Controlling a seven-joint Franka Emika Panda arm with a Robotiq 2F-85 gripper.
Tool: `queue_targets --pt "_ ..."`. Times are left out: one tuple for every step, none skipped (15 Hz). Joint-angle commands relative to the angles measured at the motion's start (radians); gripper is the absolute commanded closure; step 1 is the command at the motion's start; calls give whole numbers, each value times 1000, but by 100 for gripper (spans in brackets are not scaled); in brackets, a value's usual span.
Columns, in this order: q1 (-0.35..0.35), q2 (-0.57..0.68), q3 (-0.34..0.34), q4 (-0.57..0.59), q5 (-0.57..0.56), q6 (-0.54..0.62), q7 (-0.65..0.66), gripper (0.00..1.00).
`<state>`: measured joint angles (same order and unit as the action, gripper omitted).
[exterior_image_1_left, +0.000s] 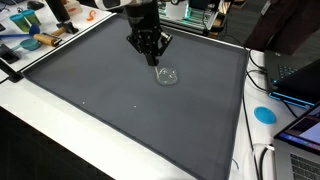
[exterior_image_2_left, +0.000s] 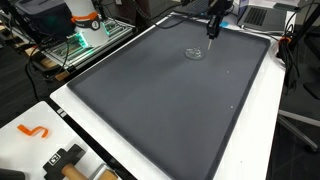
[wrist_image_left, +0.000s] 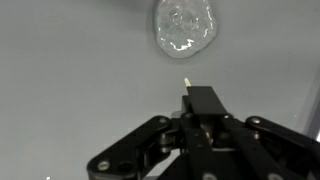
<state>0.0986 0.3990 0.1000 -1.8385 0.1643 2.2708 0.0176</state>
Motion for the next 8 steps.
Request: queue_targets --pt "-59 -76 36 -126 118 73 -109 97" --pt "-68 -86 39 -145 145 86 -135 97" --pt "-77 -96 42 -163 172 97 -161 97" --pt "-86 -105 47 -179 203 111 -189 97" --pt "-93 -113 49 -193 229 118 -213 97" --pt "-100 -120 53 -206 256 123 -239 97" --pt "-108 -128 57 -218 286 129 -265 97" --pt "-113 -134 57 -227 308 130 -283 97"
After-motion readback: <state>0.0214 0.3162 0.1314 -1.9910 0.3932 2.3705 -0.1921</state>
